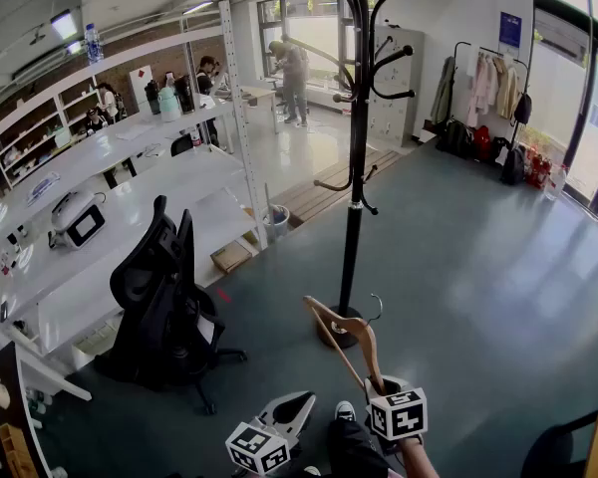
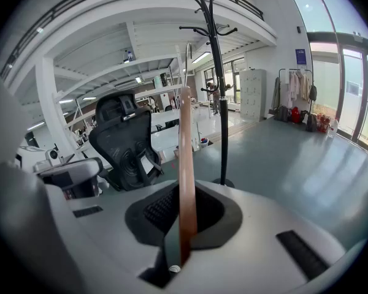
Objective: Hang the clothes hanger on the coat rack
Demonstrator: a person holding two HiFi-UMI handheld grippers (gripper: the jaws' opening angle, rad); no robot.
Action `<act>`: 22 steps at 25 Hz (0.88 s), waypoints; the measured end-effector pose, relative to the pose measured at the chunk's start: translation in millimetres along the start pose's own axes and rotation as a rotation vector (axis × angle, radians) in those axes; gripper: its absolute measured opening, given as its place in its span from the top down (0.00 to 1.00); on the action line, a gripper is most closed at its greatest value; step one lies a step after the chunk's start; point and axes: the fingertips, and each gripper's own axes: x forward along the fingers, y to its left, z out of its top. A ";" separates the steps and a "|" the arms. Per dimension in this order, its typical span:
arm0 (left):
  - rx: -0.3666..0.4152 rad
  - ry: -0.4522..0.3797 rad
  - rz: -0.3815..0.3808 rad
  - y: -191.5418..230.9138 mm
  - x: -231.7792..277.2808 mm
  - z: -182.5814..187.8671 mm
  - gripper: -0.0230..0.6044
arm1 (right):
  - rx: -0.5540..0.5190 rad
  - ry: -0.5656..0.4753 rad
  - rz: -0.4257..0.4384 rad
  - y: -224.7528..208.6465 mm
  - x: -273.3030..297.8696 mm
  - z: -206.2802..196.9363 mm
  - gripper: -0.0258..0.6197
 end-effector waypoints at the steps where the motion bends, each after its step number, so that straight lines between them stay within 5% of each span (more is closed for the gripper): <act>1: 0.004 -0.002 0.004 8.4 9.1 3.9 0.96 | -0.001 0.000 0.000 -8.0 11.1 9.4 0.90; 13: 0.015 -0.097 0.136 116.3 144.7 80.7 0.96 | -0.042 0.040 0.040 -112.0 135.0 132.8 0.90; 22: 0.015 -0.074 0.133 154.4 214.5 103.8 0.96 | -0.069 0.072 0.072 -143.2 203.8 189.0 0.90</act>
